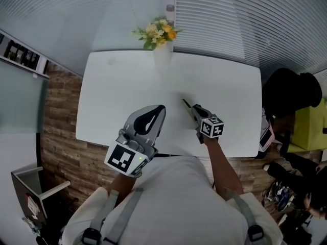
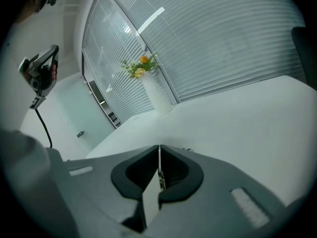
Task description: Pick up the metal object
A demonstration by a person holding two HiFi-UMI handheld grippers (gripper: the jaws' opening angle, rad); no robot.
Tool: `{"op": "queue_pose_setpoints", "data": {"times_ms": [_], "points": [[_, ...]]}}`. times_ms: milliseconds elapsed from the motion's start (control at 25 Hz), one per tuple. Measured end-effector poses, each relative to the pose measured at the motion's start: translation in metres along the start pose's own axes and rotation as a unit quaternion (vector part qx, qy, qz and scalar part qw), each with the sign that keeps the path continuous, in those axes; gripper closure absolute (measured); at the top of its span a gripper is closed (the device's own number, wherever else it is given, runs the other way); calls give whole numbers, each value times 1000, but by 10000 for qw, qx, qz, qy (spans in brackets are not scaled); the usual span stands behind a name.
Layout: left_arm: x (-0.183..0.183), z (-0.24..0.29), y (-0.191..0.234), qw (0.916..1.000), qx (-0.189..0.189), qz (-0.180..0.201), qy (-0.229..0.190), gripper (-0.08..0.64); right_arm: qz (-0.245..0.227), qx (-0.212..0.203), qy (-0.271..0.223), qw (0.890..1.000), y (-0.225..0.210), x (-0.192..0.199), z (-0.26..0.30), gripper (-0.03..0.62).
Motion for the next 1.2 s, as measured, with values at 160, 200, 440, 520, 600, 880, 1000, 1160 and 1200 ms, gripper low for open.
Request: {"op": "queue_pose_setpoints", "data": {"times_ms": [160, 200, 440, 520, 600, 880, 1000, 1160, 1200], "points": [[0, 1, -1, 10000, 14, -8, -6, 557, -87, -5, -105, 9999, 6, -8, -7, 584], [0, 2, -2, 10000, 22, -11, -5, 557, -105, -10, -137, 9999, 8, -11, -9, 584], [1, 5, -2, 10000, 66, -10, -17, 557, -320, -49, -323, 9990, 26, -30, -22, 584], [1, 6, -2, 10000, 77, -10, -35, 557, -396, -49, -378, 9985, 32, -36, -28, 584], [0, 7, -2, 10000, 81, -18, -50, 557, -479, -44, -434, 9979, 40, -43, -33, 584], [0, 9, 0, 9999, 90, -31, -58, 557, -851, -106, -703, 9938, 77, -73, -59, 583], [1, 9, 0, 9999, 89, -42, -62, 557, -1022, -112, -807, 9914, 94, -86, -71, 583], [1, 10, 0, 9999, 97, -60, -70, 557, -1172, -140, -952, 9884, 114, -104, -88, 583], [2, 11, 0, 9999, 97, -64, -72, 557, -1208, -141, -986, 9877, 119, -109, -91, 583]]}}
Point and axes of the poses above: the fingertips, and each gripper's own axes: z forward along the fingers, y to its left, x out of its underside, the point moved 4 cm from there along -z, backward along the fingers, and after that the axes turned 13 degrees about z, right-handed, at the moved point
